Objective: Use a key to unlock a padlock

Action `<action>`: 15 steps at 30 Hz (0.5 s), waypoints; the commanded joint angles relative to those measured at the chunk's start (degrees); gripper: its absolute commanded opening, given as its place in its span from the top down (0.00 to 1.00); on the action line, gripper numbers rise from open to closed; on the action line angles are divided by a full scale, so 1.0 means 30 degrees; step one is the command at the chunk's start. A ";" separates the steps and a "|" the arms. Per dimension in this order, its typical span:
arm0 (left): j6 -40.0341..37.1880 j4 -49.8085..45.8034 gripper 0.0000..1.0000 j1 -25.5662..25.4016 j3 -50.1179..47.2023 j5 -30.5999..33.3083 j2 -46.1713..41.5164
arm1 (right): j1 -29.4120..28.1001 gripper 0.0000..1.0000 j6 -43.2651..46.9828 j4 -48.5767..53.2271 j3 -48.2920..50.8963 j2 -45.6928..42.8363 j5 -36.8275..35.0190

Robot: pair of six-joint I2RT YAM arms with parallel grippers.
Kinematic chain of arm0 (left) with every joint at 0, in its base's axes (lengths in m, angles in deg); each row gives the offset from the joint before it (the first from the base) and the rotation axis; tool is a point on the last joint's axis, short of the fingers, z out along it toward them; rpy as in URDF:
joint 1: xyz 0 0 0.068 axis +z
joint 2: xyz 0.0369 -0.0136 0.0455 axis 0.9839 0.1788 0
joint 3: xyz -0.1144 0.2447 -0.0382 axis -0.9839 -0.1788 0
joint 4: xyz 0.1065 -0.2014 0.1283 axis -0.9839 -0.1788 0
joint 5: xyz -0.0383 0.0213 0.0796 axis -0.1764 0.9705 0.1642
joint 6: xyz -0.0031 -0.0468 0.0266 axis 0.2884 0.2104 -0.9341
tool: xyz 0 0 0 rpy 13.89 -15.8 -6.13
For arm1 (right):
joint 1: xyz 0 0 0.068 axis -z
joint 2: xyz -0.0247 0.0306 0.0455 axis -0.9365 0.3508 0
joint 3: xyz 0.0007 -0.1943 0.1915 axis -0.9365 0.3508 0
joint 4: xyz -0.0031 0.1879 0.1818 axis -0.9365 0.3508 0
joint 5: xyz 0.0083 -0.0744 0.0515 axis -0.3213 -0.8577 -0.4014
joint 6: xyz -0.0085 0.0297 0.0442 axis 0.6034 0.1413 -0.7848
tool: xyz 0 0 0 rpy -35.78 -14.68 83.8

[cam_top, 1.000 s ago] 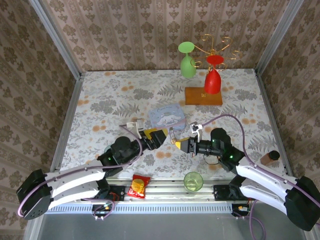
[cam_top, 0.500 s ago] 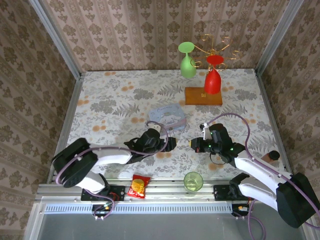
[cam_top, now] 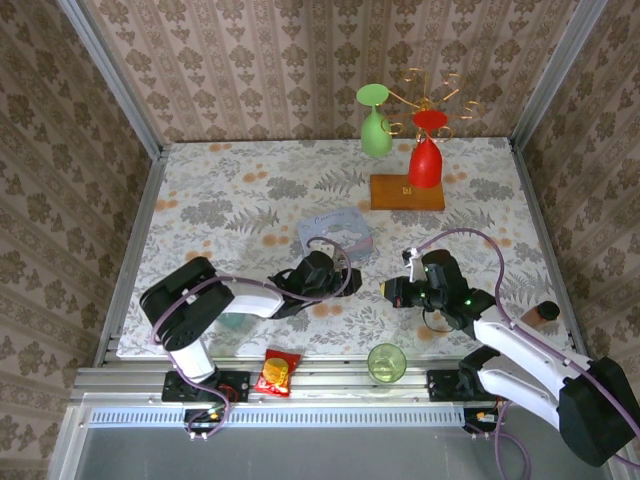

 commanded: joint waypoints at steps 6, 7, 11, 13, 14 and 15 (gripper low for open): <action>0.0645 0.2016 0.41 -0.0532 0.0118 0.0506 0.1806 | 0.0078 1.00 0.0199 0.0035 0.0521 -0.0070 -0.0426; 0.0652 0.2062 0.43 -0.0568 0.0143 0.0532 0.1912 | 0.0081 1.00 0.0173 -0.0006 0.0542 -0.0014 -0.0420; 0.0713 0.2076 0.49 -0.0710 0.0109 0.0778 0.2094 | 0.0081 1.00 0.0048 -0.0156 0.0654 0.0020 -0.0377; 0.0943 0.2509 0.54 -0.0690 -0.0142 0.0928 0.2210 | 0.0080 1.00 -0.0016 -0.0237 0.0741 0.0017 -0.0431; 0.1006 0.2722 0.57 -0.0664 -0.0213 0.0921 0.2264 | 0.0081 1.00 -0.0046 -0.0293 0.0771 0.0019 -0.0438; 0.1087 0.2799 0.59 -0.0636 -0.0250 0.0892 0.2341 | 0.0081 1.00 -0.0075 -0.0369 0.0800 0.0062 -0.0429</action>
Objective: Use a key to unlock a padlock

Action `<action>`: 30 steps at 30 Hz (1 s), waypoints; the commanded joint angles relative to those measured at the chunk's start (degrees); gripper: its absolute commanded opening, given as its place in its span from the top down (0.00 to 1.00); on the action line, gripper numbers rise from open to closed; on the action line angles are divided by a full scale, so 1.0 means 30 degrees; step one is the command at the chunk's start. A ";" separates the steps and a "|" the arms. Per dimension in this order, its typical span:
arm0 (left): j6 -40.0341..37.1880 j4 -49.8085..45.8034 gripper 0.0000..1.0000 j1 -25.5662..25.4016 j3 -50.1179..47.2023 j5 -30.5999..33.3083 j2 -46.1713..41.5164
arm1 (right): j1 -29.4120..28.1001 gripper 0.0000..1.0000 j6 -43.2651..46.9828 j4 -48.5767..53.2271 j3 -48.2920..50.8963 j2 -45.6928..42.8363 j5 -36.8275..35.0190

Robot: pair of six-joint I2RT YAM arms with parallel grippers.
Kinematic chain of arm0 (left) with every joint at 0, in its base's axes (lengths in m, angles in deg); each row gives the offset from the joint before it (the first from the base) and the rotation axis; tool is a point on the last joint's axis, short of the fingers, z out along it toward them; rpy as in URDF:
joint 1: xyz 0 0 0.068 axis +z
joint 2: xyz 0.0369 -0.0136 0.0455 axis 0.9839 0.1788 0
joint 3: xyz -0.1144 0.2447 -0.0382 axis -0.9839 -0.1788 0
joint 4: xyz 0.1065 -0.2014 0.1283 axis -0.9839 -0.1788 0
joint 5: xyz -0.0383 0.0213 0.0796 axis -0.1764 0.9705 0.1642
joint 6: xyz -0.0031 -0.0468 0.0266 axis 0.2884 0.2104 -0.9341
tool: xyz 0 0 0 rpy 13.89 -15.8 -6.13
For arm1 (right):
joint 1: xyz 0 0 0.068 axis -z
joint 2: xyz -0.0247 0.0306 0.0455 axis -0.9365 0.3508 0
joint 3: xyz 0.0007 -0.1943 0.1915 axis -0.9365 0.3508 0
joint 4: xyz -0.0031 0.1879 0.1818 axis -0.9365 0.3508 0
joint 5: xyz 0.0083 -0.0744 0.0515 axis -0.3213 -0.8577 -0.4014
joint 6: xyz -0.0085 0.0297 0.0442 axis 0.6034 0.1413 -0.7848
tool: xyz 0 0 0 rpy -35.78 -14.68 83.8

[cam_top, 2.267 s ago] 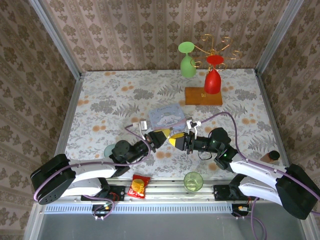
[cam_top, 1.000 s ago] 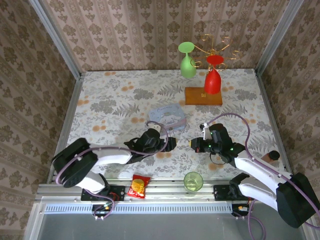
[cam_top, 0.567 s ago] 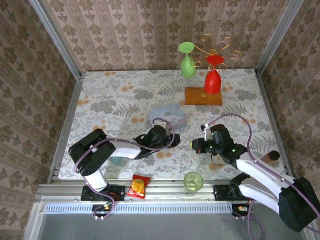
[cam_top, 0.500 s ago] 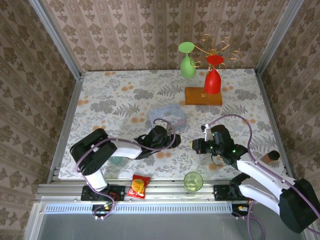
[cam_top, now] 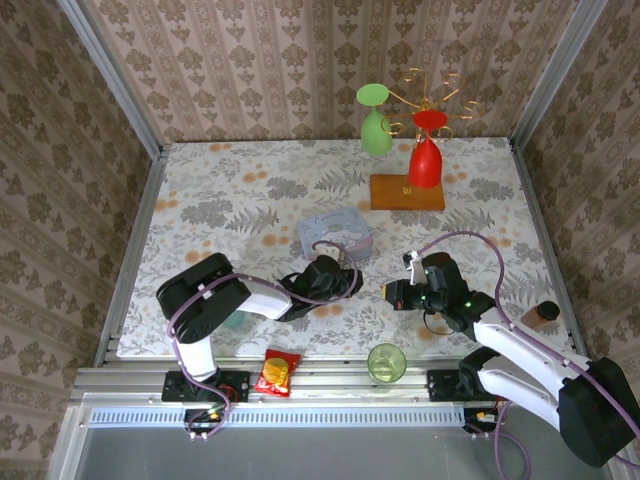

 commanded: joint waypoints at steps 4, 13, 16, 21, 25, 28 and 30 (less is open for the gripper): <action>0.0670 0.0478 0.65 -0.0170 -0.0481 0.0088 0.0671 | 0.0081 1.00 -0.0320 -0.0890 0.0580 0.0293 -0.0232; 0.1292 0.2130 0.82 0.0167 -0.0778 -0.0220 0.0978 | 0.0080 1.00 -0.1038 -0.3431 0.0416 0.3642 0.1373; 0.1278 0.1860 0.83 0.0207 -0.0800 -0.0209 0.0589 | 0.0066 1.00 -0.1532 -0.4703 0.0574 0.4462 0.1539; 0.1660 0.1810 0.86 0.0355 -0.0894 -0.0193 -0.0184 | 0.0066 1.00 -0.2079 -0.5913 0.0572 0.5371 0.2144; 0.3337 0.3780 0.93 0.0680 -0.1540 -0.0565 -0.0217 | 0.0093 1.00 -0.2710 -0.6536 0.0321 0.6158 0.2948; 0.4123 0.4648 0.96 0.0805 -0.1766 -0.0570 -0.0236 | 0.0154 1.00 -0.3003 -0.7191 0.0217 0.7072 0.3508; 0.4279 0.4656 0.97 0.0773 -0.1832 -0.0346 -0.0412 | 0.0306 1.00 -0.3371 -0.7921 0.0140 0.7820 0.4108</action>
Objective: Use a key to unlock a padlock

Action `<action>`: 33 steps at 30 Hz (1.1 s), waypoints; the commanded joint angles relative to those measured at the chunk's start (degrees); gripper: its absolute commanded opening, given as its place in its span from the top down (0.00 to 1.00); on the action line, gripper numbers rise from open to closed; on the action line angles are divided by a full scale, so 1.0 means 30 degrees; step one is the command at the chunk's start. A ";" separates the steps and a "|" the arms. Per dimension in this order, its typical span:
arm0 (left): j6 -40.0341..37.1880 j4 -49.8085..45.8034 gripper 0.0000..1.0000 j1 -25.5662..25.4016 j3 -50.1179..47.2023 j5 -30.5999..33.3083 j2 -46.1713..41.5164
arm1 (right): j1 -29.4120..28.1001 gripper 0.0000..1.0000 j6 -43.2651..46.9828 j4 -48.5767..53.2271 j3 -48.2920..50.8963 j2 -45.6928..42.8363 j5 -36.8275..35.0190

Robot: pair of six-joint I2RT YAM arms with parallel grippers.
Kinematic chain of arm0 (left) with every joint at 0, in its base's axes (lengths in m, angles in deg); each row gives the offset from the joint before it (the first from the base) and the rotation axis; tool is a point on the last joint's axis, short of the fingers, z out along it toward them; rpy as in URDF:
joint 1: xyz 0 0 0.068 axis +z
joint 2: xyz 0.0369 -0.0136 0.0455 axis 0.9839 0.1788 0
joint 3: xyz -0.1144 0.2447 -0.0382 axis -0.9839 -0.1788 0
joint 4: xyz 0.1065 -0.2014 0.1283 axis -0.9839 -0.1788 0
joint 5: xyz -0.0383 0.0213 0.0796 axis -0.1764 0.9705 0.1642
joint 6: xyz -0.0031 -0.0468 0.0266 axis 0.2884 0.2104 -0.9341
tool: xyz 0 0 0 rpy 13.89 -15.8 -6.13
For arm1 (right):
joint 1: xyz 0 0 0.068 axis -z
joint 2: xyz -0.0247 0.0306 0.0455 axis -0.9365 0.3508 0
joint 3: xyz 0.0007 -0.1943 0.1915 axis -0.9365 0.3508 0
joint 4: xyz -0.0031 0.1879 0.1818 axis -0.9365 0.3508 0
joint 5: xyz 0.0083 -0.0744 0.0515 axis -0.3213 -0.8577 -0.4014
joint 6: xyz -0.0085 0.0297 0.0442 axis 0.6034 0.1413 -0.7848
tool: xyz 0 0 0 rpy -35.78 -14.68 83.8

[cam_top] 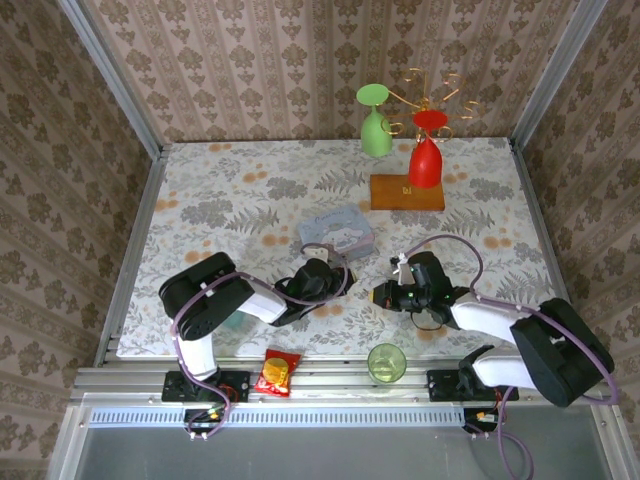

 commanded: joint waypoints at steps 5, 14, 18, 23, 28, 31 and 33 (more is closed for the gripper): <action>0.2583 0.3021 1.00 0.0164 -0.1019 0.0578 -0.0737 | 0.0312 1.00 -0.1547 -0.3259 -0.0717 0.2683 0.2920; 0.3790 0.5447 1.00 0.0236 -0.1726 0.1145 -0.1159 | 0.1448 1.00 -0.4484 -0.8937 -0.0691 0.5915 0.6165; 0.4347 0.6519 1.00 0.0251 -0.1936 0.1257 -0.0975 | 0.1597 1.00 -0.5578 -1.1189 -0.0638 0.7172 0.6736; 0.5005 0.7947 1.00 0.0307 -0.2236 0.1446 -0.0490 | 0.2047 1.00 -0.6948 -1.3730 -0.0383 0.8409 0.7136; 0.5207 0.8168 1.00 0.0220 -0.2296 0.1444 -0.0475 | 0.2381 1.00 -0.7753 -1.5685 -0.0034 0.9158 0.7257; 0.5234 0.8333 1.00 0.0223 -0.2280 0.1400 -0.0346 | 0.2602 1.00 -0.8181 -1.6844 0.0138 0.9705 0.7384; 0.5286 0.8349 1.00 0.0232 -0.2288 0.1397 -0.0213 | 0.2602 1.00 -0.8331 -1.7422 0.0190 0.9991 0.7537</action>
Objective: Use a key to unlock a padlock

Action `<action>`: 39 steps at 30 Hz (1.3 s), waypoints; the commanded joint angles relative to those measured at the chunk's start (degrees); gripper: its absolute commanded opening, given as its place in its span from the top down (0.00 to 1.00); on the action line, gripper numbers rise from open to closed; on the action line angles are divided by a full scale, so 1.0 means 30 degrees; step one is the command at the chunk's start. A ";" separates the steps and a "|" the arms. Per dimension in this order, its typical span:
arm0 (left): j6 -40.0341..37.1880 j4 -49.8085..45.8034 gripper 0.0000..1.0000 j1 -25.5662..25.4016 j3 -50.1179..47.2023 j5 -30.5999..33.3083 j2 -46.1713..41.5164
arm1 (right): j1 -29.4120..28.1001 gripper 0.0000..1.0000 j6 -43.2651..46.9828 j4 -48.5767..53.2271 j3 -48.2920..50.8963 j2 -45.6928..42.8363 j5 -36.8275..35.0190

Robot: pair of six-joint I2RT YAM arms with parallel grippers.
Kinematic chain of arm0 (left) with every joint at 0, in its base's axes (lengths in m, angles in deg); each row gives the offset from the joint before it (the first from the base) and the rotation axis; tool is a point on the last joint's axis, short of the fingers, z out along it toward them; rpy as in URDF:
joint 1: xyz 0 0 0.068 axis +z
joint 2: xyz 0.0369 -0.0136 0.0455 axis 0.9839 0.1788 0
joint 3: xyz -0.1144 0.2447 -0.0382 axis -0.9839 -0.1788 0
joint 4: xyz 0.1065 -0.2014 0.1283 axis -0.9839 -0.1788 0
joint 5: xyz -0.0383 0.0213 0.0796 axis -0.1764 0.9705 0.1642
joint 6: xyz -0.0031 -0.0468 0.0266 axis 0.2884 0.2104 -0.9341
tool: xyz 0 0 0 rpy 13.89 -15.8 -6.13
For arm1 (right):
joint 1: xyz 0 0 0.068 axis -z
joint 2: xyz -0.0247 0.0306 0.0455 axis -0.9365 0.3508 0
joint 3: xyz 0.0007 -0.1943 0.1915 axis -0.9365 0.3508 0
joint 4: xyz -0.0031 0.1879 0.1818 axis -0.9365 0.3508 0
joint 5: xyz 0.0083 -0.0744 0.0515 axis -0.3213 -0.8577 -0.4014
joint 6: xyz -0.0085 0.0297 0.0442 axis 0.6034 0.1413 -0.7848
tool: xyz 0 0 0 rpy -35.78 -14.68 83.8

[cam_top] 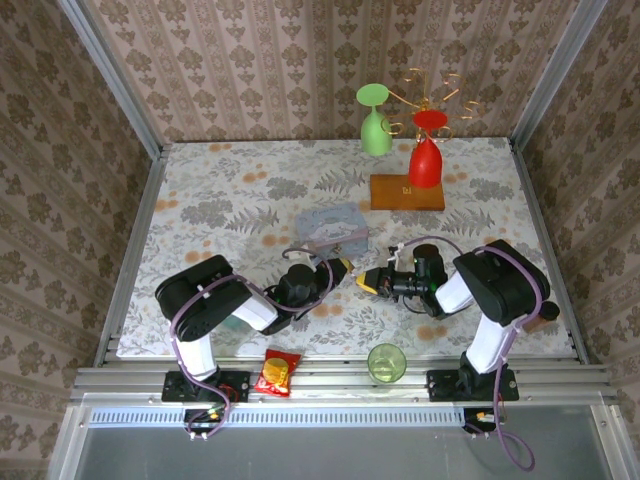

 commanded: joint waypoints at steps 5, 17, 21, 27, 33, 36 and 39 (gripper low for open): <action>0.0373 0.2150 1.00 0.0058 -0.0154 0.0323 0.0259 | 0.0134 1.00 -0.0671 -0.2819 0.0736 0.0740 0.0869; 0.0436 0.2207 1.00 0.0015 -0.0110 0.0230 0.0386 | 0.0371 1.00 -0.1152 -0.3887 0.0921 0.0453 0.0581; 0.0507 0.2234 1.00 -0.0004 -0.0183 0.0221 0.0339 | 0.0501 1.00 -0.1186 -0.3870 0.0663 0.0782 0.0492; 0.0602 0.2333 1.00 -0.0049 0.0044 0.0043 0.0504 | 0.0479 1.00 -0.1377 -0.4176 0.0543 0.1048 0.0402; 0.0407 0.2283 1.00 -0.0104 0.0125 0.0029 0.0504 | 0.0478 1.00 -0.1458 -0.4312 0.0566 0.0924 0.0514; 0.0685 0.2400 1.00 -0.0088 0.0095 0.0024 0.0716 | 0.0478 1.00 -0.1336 -0.4295 0.0658 0.0712 0.0579; 0.0767 0.2413 1.00 -0.0123 0.0154 -0.0004 0.0940 | 0.0487 1.00 -0.1328 -0.4279 0.0718 0.0701 0.0639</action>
